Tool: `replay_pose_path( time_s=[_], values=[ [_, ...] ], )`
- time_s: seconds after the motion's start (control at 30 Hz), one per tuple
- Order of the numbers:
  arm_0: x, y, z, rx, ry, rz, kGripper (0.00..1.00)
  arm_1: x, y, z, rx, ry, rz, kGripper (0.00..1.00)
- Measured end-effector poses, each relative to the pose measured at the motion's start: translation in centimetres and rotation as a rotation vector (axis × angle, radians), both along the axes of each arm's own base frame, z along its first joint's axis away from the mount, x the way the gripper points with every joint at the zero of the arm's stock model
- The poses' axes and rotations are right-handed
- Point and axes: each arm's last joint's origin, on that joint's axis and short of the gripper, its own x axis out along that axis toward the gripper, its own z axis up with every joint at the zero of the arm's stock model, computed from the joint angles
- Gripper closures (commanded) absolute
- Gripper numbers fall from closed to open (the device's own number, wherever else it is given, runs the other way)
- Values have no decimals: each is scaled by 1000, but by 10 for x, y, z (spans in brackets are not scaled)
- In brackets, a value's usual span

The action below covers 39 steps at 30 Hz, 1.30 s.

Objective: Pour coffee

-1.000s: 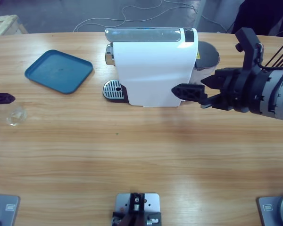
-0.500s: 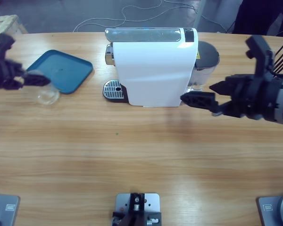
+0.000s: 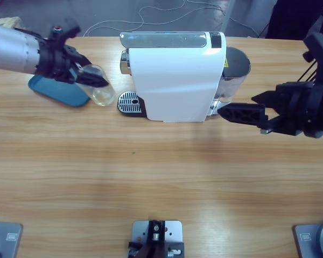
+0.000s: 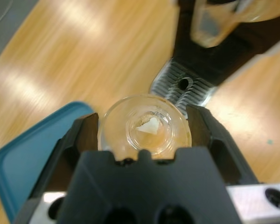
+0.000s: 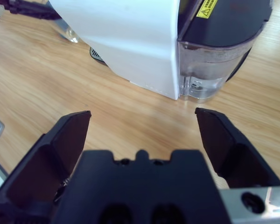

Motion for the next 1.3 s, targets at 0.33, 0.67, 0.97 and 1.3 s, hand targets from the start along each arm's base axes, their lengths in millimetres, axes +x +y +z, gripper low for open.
replay_pose_path(
  time_s=[0.33, 0.67, 0.97, 1.3],
  values=[
    [9, -18, -7, -39, 7, -151, 768, 2, 2, 6, 1, -1, 0, 0],
    [23, -40, -20, -26, 12, -216, 768, 5, 5, 13, 6, -7, 1, 0],
    [23, -41, -22, -36, 22, -230, 760, 5, 6, 16, 1, -6, 3, 0],
    [25, -44, -24, -42, 10, -234, 18, 8, 9, 11, -19, 10, 4, 0]
  ],
)
